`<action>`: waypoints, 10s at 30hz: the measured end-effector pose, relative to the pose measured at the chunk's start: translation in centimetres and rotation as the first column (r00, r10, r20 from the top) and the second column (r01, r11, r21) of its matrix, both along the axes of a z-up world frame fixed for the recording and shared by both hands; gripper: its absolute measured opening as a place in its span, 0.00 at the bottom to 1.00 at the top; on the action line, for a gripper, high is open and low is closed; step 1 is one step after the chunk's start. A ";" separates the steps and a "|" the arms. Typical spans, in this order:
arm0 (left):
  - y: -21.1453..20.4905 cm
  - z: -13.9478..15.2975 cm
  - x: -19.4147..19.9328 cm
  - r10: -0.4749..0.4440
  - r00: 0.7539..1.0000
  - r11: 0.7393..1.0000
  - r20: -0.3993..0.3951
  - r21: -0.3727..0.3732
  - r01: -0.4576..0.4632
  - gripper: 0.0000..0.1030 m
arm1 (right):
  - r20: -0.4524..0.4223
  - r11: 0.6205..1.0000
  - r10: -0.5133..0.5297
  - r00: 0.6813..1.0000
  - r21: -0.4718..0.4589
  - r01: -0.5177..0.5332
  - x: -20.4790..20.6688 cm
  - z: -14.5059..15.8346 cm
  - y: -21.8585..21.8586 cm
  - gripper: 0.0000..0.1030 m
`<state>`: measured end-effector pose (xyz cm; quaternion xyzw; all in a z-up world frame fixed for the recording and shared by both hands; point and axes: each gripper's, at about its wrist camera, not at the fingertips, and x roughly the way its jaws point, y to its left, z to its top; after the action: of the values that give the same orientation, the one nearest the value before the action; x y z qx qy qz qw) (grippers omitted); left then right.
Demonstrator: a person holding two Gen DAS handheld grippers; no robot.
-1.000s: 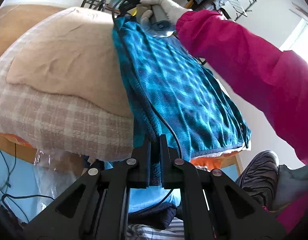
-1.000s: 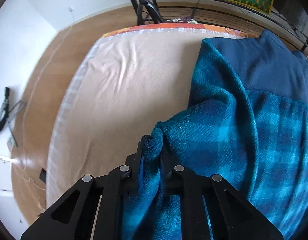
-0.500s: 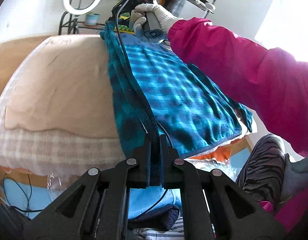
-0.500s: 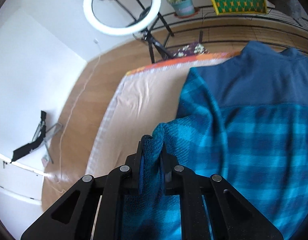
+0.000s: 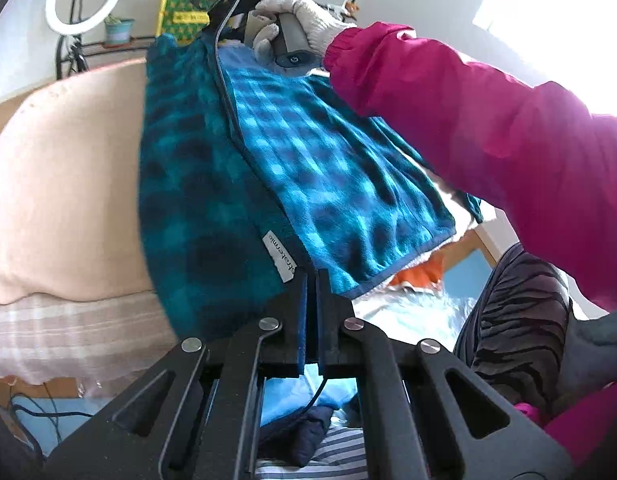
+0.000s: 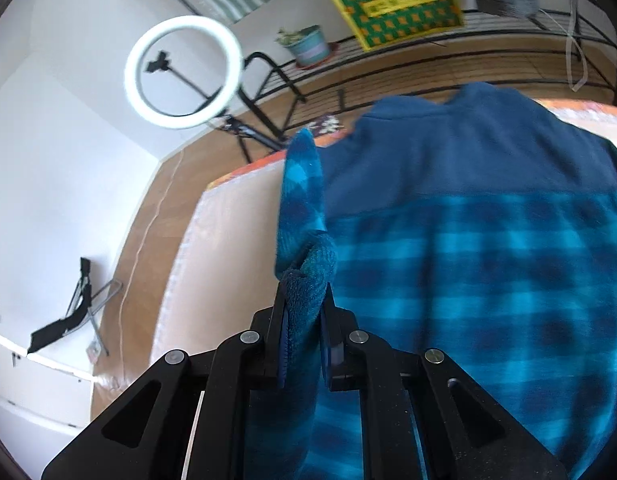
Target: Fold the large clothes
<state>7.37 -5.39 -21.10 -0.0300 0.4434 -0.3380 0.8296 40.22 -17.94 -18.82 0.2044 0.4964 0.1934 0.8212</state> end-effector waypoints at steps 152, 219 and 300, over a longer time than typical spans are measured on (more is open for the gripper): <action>-17.8 -6.1 9.3 -0.083 0.979 0.996 -0.187 -0.051 0.075 0.05 | 0.121 0.953 -0.103 0.987 -0.274 0.133 -18.2 5.3 -27.8 0.31; -16.8 -7.2 7.9 -0.093 0.953 0.981 -0.288 -0.191 0.038 0.01 | 0.061 0.908 -0.023 0.998 -0.416 0.047 1.8 -2.1 -15.5 0.07; -32.5 -5.8 0.4 -0.277 0.958 0.940 0.077 0.231 0.253 0.10 | 0.052 0.940 -0.334 0.941 0.096 0.328 -39.3 -1.2 -37.5 0.14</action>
<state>7.77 -37.89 -26.85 0.1397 0.4323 -0.3967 0.7976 0.92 -55.45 -19.98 0.3134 0.4183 0.0806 0.8487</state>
